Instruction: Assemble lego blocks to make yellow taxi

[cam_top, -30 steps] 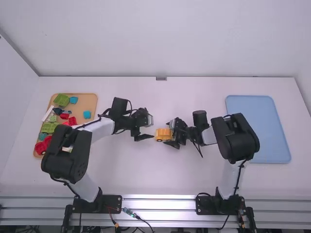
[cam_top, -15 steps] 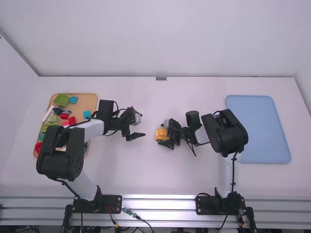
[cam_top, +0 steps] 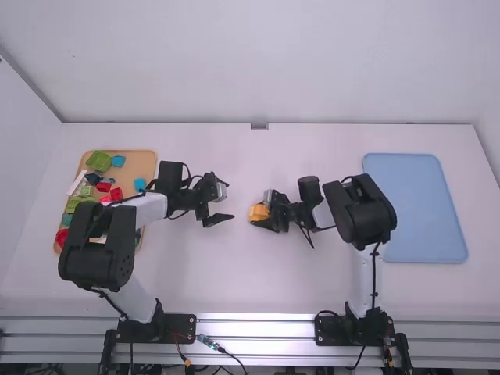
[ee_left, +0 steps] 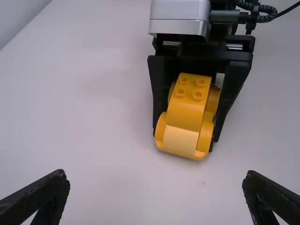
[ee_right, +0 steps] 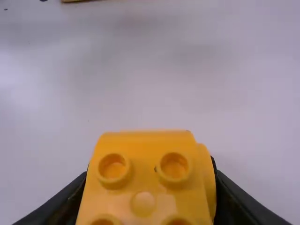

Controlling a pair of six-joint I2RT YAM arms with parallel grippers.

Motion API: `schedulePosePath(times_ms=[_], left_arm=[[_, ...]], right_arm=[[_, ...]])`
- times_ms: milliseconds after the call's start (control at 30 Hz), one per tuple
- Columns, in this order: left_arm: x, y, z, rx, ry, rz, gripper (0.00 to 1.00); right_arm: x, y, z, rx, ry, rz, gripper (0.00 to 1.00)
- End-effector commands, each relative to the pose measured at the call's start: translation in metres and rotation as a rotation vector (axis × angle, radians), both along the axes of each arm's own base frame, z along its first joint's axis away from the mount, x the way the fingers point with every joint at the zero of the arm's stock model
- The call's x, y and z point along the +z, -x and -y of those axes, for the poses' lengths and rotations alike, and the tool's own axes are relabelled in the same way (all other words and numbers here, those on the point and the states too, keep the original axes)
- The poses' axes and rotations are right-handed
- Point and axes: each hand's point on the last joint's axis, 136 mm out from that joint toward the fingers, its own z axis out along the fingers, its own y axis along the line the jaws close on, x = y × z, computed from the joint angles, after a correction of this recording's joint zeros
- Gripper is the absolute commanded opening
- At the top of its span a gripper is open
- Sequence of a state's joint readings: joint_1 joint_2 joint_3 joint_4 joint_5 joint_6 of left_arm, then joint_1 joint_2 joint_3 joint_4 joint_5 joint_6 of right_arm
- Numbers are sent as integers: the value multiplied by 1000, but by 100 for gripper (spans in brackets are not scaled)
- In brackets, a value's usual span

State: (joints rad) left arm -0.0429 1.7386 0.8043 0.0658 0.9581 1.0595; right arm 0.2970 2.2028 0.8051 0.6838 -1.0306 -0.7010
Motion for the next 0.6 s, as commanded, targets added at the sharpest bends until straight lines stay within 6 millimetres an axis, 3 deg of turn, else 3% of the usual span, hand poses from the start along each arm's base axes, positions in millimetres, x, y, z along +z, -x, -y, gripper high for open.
schedulePosePath(times_ms=[0, 267, 400, 467, 500, 567], left_arm=[[5, 4, 3, -17, 18, 8, 99], [6, 3, 3, -17, 18, 19, 99], [7, 1, 3, -17, 19, 31, 99], [8, 0, 3, -17, 19, 37, 99], [8, 0, 3, -17, 19, 37, 99], [8, 0, 3, -17, 19, 37, 99]], right_arm=[[14, -7, 4, -4, -62, -32, 47], [51, -37, 45, -148, -79, -2, 48], [62, -55, 83, -332, 35, -10, 47], [69, -60, 111, -430, 128, 15, 42], [69, -60, 111, -430, 128, 15, 42], [79, -65, 145, -543, 199, 30, 37]])
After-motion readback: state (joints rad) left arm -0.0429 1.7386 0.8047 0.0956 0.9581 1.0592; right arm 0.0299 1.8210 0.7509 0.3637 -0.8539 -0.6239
